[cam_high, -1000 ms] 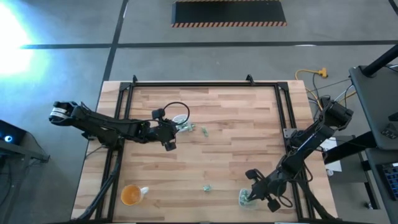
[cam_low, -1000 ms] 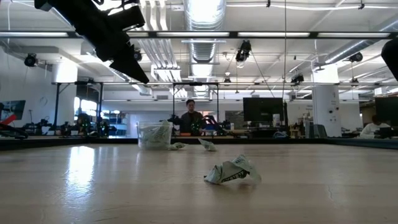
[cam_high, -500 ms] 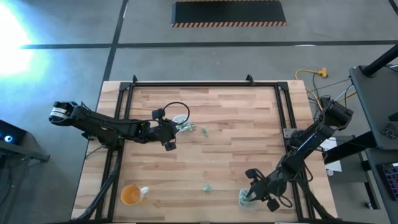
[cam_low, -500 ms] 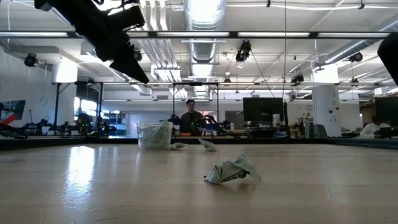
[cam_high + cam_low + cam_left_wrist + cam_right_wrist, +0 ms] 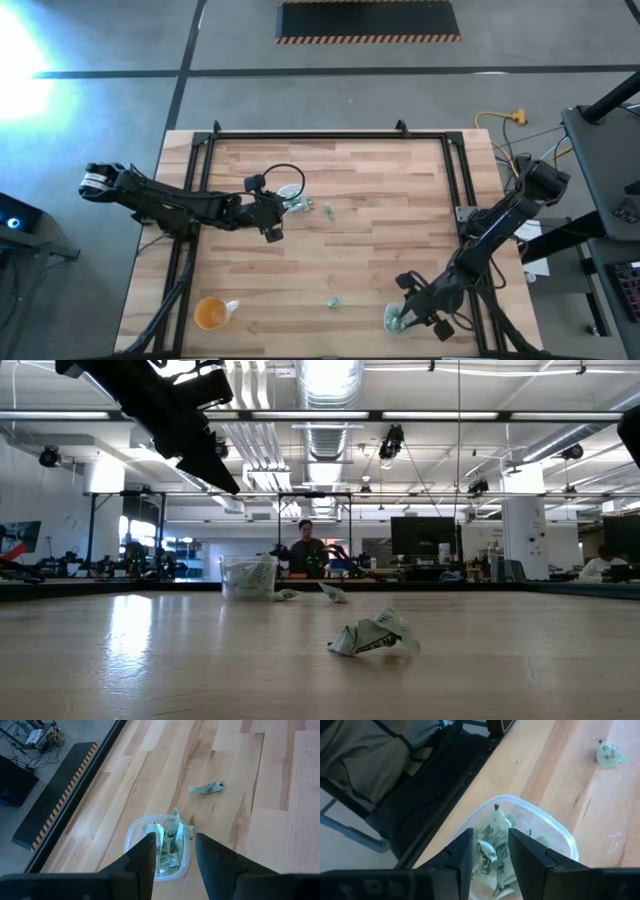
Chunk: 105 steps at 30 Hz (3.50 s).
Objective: Pick and place Stevia / Truvia into bins
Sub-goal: Put the stevia packet into the top transparent container
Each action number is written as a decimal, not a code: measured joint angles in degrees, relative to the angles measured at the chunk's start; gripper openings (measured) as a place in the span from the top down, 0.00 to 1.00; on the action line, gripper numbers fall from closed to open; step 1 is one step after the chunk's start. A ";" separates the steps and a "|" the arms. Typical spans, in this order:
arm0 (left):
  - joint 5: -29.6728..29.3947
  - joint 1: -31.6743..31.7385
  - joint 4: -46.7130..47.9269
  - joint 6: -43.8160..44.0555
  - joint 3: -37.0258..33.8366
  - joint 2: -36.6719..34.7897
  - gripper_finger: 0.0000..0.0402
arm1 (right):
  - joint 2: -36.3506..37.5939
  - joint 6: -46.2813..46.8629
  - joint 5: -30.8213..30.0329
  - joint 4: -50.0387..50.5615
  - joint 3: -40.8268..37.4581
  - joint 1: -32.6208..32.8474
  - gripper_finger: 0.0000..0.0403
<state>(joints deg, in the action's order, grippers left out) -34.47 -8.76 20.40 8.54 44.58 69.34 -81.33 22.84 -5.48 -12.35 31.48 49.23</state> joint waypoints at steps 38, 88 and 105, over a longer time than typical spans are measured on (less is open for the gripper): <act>14.40 -0.19 -22.61 -24.49 -0.86 11.36 0.70 | 11.31 -0.97 -6.76 9.41 0.04 0.00 0.83; 28.56 15.99 -1.15 -40.45 29.26 43.51 0.70 | 11.09 -0.10 -6.69 9.50 -0.11 1.53 0.83; 27.99 16.82 -1.95 -39.00 29.11 44.40 0.98 | 11.07 -0.10 -7.63 9.56 -0.67 1.51 0.83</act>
<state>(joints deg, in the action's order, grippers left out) -6.47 8.05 18.46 -30.47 73.69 113.74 -70.26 22.74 -13.10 -2.79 30.81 50.74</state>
